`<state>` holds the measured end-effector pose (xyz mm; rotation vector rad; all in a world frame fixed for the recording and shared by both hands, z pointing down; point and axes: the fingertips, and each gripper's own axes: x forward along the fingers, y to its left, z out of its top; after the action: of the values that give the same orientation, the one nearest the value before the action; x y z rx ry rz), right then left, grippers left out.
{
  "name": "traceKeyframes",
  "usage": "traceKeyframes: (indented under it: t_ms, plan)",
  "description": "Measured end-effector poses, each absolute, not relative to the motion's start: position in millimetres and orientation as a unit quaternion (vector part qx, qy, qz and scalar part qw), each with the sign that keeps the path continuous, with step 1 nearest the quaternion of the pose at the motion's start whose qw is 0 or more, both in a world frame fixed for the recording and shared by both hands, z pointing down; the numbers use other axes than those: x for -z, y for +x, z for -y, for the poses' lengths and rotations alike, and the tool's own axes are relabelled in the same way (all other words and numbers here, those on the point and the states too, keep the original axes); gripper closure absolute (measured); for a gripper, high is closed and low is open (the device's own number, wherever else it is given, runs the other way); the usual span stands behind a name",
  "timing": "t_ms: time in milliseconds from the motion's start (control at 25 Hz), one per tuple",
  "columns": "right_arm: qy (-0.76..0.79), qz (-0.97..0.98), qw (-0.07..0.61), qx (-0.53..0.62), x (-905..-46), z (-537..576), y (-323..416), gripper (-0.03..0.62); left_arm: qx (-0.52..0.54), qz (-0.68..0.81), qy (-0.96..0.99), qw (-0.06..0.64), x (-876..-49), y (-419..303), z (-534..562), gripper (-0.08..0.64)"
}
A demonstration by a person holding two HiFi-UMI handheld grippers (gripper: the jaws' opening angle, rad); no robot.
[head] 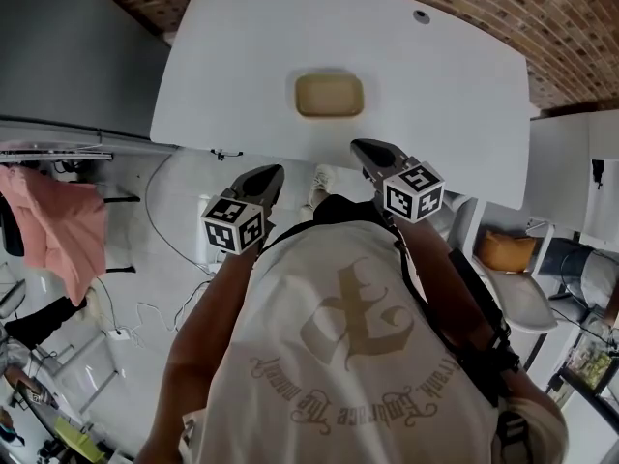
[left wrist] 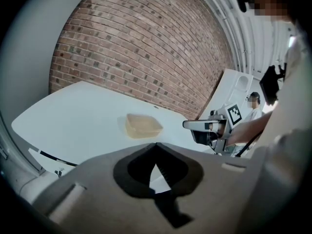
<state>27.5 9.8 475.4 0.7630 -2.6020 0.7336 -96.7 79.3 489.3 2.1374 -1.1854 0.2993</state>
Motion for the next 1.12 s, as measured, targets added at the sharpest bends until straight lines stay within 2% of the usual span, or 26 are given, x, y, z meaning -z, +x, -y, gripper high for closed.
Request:
traceKeyframes:
  t_ms: [560,1120]
  plan:
    - [0.273,0.901,0.178,-0.286,-494,68,15,0.584,-0.129,0.445,0.807,0.366,-499,-113,-1,0.557]
    - [0.287,0.886,0.19,-0.312,-516,124,27,0.583,-0.17,0.434,0.788,0.402,-523,-100,62,0.557]
